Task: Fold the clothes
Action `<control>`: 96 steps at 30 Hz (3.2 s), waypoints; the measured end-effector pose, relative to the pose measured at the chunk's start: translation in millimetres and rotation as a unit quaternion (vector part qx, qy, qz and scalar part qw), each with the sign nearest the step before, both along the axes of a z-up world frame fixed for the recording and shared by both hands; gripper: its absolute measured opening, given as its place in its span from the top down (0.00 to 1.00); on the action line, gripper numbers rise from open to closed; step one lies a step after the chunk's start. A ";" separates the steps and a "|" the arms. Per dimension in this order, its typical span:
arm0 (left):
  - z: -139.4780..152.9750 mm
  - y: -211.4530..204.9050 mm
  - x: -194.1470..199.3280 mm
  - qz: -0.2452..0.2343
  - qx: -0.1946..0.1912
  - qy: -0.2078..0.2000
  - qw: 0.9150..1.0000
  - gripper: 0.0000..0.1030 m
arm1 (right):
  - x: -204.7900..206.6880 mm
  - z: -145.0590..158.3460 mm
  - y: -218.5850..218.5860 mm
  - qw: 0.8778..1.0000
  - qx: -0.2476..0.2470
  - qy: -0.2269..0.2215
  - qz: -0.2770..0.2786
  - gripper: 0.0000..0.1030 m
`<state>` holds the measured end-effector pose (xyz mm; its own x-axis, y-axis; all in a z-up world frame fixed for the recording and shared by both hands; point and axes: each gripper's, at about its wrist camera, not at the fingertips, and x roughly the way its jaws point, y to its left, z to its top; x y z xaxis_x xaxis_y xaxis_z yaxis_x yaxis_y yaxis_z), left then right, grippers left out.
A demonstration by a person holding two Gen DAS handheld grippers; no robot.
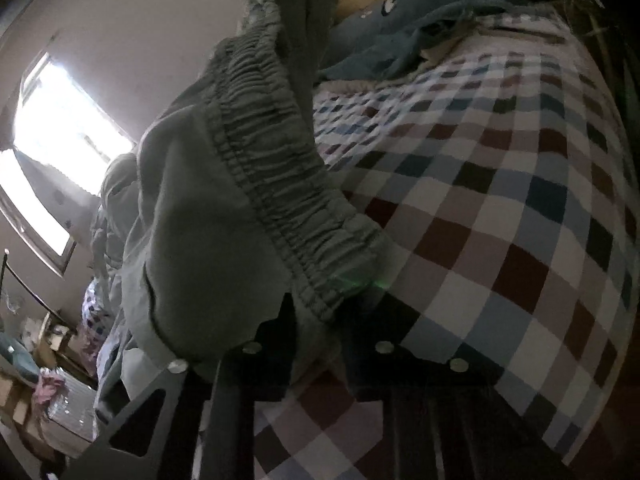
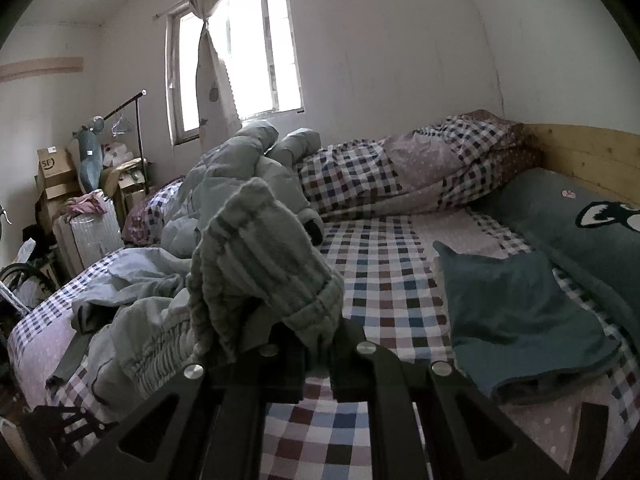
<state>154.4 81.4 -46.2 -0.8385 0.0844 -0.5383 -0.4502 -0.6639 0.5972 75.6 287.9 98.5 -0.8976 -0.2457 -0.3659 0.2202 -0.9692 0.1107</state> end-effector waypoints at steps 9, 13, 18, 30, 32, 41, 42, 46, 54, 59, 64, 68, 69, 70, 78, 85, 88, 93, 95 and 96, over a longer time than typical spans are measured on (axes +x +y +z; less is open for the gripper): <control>88.2 -48.6 37.6 -0.004 0.202 0.023 0.979 0.87 | 10.5 -1.7 9.9 1.000 -0.015 -0.009 0.014 0.93; 106.8 -71.9 23.6 0.022 0.270 -0.001 0.963 0.87 | 15.1 -0.3 10.2 0.999 -0.034 -0.015 0.024 0.93; 95.4 -84.9 -23.8 0.055 0.304 -0.071 0.948 0.87 | 1.5 -17.7 12.3 0.998 -0.044 -0.048 0.014 0.93; 61.9 -105.3 -66.2 0.066 0.352 -0.186 0.915 0.55 | -33.6 -55.2 29.0 0.993 -0.052 -0.106 -0.016 0.93; 60.3 -107.1 -56.9 0.056 0.336 -0.188 0.921 0.43 | -36.3 -56.7 30.4 0.993 -0.052 -0.108 -0.016 0.93; 47.3 -84.6 -8.2 0.046 0.201 -0.130 0.970 0.36 | -44.1 -56.5 25.6 0.993 -0.051 -0.108 -0.021 0.93; 46.9 -81.6 -4.0 0.043 0.189 -0.121 0.974 0.36 | -44.7 -56.5 24.9 0.993 -0.051 -0.108 -0.022 0.93; 46.1 -76.5 8.2 0.038 0.141 -0.082 0.986 0.36 | -46.9 -56.1 22.8 0.992 -0.054 -0.107 -0.026 0.93; 39.6 -67.1 19.9 0.023 0.091 -0.052 0.994 0.36 | -47.9 -55.8 21.8 0.993 -0.053 -0.106 -0.028 0.93; 37.0 -55.7 22.8 0.015 0.066 -0.027 0.997 0.44 | -47.6 -55.1 20.9 0.993 -0.051 -0.105 -0.028 0.93; 33.4 -51.1 18.0 0.029 0.047 -0.013 0.998 0.68 | -47.3 -55.4 20.1 0.993 -0.048 -0.105 -0.028 0.93; 28.2 -43.4 18.1 0.025 0.023 -0.008 0.999 0.82 | -45.7 -55.0 19.6 0.993 -0.045 -0.104 -0.026 0.93; 28.1 -42.2 18.6 0.025 0.023 -0.008 0.999 0.86 | -45.0 -54.7 19.5 0.993 -0.044 -0.104 -0.025 0.93; 27.9 -41.0 19.0 0.024 0.022 -0.008 0.999 0.88 | -44.2 -54.1 19.2 0.993 -0.042 -0.103 -0.024 0.93; 76.0 -67.4 22.1 0.072 0.140 0.018 0.987 0.94 | -24.5 -40.9 9.2 0.997 -0.004 -0.080 -0.009 0.93; 153.5 -117.0 39.8 0.137 0.276 0.068 0.949 0.94 | 4.7 -18.5 -7.2 0.998 0.032 -0.045 0.006 0.93; 190.1 -139.6 50.3 0.148 0.312 0.089 0.934 0.94 | 21.7 -2.1 -11.8 0.999 0.026 -0.026 0.015 0.93; 248.0 -167.3 63.6 0.152 0.361 0.116 0.913 0.95 | 54.6 38.7 -24.7 0.999 0.021 0.012 0.030 0.94; 270.0 -174.6 70.3 0.152 0.374 0.134 0.905 0.95 | 67.5 61.2 -31.6 0.998 0.029 0.032 0.036 0.94; 281.0 -178.3 73.6 0.152 0.380 0.143 0.901 0.95 | 73.7 74.2 -34.5 0.998 0.032 0.044 0.038 0.94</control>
